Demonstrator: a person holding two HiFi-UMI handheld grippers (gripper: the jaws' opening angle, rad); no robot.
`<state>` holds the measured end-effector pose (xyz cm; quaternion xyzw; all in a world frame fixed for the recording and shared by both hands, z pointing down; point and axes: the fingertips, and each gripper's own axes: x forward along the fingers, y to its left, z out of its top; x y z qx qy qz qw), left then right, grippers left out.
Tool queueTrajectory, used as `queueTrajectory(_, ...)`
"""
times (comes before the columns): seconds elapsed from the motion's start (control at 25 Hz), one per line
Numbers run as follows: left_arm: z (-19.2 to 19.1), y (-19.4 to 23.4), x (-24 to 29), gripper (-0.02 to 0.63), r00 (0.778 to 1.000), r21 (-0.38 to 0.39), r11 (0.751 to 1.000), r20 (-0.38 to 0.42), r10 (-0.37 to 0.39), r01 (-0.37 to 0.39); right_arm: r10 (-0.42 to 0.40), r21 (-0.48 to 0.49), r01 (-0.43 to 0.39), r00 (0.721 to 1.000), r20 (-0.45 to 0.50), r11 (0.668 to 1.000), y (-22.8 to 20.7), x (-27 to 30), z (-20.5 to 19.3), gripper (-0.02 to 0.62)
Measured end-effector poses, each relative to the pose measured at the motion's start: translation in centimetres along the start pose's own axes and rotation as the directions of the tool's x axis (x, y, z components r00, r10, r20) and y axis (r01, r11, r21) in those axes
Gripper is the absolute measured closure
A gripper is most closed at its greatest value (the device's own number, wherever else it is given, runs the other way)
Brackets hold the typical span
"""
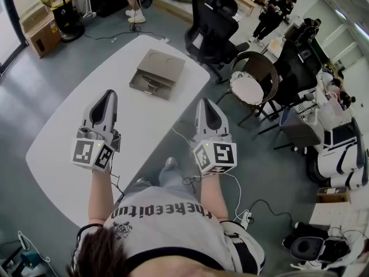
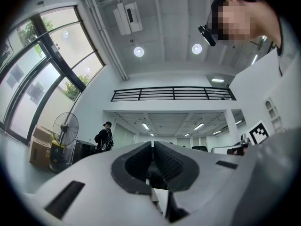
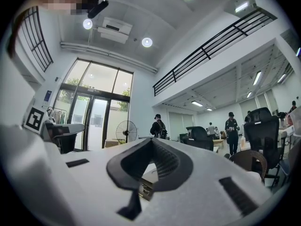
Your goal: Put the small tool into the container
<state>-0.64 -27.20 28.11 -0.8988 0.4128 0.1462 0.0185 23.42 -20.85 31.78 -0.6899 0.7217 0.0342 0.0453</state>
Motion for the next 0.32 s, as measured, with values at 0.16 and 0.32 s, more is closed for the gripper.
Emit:
queueTrajectory(0.16, -0.08, 0.14, 0.02, 0.589, 1.0, -0.006, 1.0, 0.008, 0.0, 0.0, -0.003, -0.001, 0.003, 1.0, 0.002, 1.0, -0.08, 0.01, -0.08, 0.592)
queueTrajectory(0.32, -0.4, 0.22, 0.29, 0.589, 1.0, -0.007, 1.0, 0.009, -0.002, 0.002, -0.007, 0.003, 0.007, 1.0, 0.005, 1.0, -0.37, 0.22, -0.29, 0.592)
